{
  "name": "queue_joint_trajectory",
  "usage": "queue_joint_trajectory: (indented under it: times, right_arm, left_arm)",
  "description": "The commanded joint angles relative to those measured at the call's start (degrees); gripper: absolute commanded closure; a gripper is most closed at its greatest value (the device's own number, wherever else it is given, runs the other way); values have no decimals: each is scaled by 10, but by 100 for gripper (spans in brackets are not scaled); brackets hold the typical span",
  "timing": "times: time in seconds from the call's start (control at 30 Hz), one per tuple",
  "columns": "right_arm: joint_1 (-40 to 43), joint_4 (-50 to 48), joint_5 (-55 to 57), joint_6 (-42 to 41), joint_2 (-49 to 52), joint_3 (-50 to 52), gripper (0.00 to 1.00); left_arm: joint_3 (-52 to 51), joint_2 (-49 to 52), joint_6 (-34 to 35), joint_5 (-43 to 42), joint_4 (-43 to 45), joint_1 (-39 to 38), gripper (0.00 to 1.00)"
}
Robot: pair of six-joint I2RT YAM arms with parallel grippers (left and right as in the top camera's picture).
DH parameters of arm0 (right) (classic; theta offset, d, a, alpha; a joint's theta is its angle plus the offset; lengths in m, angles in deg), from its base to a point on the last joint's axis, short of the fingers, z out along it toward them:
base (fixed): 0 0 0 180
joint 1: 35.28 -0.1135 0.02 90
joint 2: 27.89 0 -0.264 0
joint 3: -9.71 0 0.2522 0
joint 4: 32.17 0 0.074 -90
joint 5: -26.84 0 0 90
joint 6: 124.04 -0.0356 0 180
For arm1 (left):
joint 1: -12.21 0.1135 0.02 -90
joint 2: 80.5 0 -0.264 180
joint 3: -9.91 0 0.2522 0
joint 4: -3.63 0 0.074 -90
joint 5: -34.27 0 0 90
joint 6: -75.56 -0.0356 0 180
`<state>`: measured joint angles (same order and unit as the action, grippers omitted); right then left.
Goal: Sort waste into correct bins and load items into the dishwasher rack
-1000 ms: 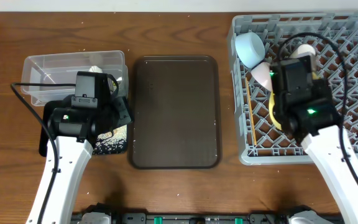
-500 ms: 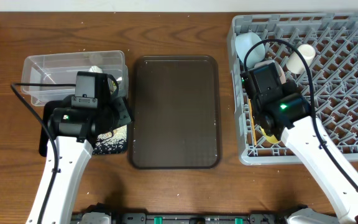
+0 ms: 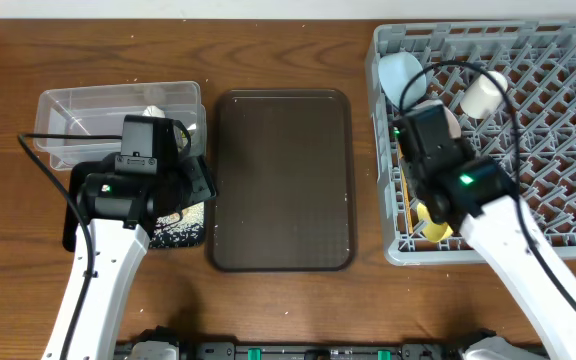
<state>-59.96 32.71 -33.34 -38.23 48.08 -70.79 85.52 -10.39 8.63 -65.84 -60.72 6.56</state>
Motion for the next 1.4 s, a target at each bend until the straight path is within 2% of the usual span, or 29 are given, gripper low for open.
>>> queue_joint_trajectory:
  times: [0.0,0.17,0.43,0.53,0.73,0.97,1.17,1.37]
  right_arm:
    - [21,-3,-53,-20,-66,-12,48]
    - [107,4,-148,-20,-115,-12,45]
    - [239,46,-243,-20,-111,-12,45]
    - [271,60,-266,-20,-96,-11,45]
    - [307,79,-316,-42,-49,-11,42]
    - [327,130,-360,-49,-32,-11,41]
    - [331,170,-348,-33,-52,-11,39]
    - [337,211,-337,-44,-53,-11,43]
  left_arm:
    - [-2,-6,-5,5,-2,3,37]
    - [-2,-6,-5,5,-2,3,36]
    - [-2,-6,-6,-3,-2,3,36]
    - [-2,-5,-45,-24,6,-2,35]
    - [-2,10,-70,-23,-8,-15,31]
    - [-2,17,-81,-23,-89,-16,30]
    - [-2,17,-81,-23,-136,-16,30]
    - [-2,16,-82,-23,-159,-16,30]
